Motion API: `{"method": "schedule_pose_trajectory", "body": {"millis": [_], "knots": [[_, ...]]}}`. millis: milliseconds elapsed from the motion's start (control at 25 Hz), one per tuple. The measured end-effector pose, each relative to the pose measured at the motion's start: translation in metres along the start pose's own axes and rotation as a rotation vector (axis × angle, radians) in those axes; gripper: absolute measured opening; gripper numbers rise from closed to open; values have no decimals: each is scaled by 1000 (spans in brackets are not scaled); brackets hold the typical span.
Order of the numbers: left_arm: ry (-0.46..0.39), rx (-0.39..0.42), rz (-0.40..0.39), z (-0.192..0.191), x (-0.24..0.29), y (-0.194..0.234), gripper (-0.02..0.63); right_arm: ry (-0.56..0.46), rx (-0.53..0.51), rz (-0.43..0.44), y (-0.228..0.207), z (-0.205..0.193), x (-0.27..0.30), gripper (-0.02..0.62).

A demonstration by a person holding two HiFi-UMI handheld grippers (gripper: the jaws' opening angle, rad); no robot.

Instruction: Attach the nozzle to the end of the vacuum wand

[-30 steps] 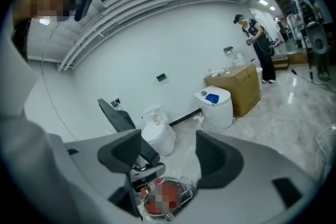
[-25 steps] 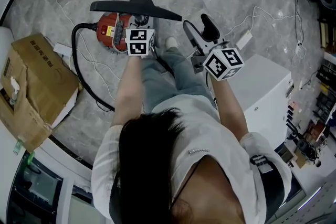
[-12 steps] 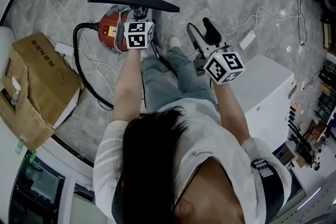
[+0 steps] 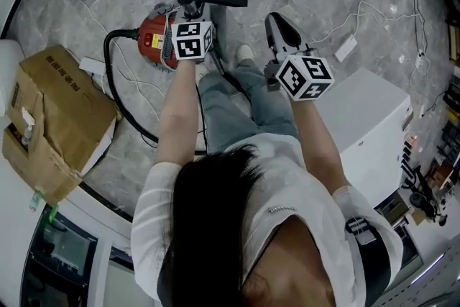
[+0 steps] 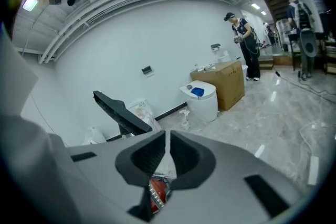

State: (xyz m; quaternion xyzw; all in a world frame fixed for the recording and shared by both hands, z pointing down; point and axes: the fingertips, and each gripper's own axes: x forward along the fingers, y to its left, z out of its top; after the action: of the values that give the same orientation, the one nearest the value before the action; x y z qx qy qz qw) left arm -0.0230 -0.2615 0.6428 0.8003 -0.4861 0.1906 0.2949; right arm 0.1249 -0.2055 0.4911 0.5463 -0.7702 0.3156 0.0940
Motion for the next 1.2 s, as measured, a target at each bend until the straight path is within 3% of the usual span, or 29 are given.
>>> {"method": "schedule_pose_trajectory", "body": {"millis": [280,400,560,720,1200], "knots": [[10,-13,16,-2,6,11,26,117,-18,-164,-16,-24,27,15],[13,-22,26,-3,8,17,26,121,9,-157,-15,-31,38,14],[23,-31,38,-4,13,23,26,137,-55,-155,-11,-38,47,14],[31,-37,36,-5,19,28,26,157,-34,-133,-7,-46,56,14],[49,-33,23,-4,37,29,26,210,-107,-126,-5,-55,66,12]]}}
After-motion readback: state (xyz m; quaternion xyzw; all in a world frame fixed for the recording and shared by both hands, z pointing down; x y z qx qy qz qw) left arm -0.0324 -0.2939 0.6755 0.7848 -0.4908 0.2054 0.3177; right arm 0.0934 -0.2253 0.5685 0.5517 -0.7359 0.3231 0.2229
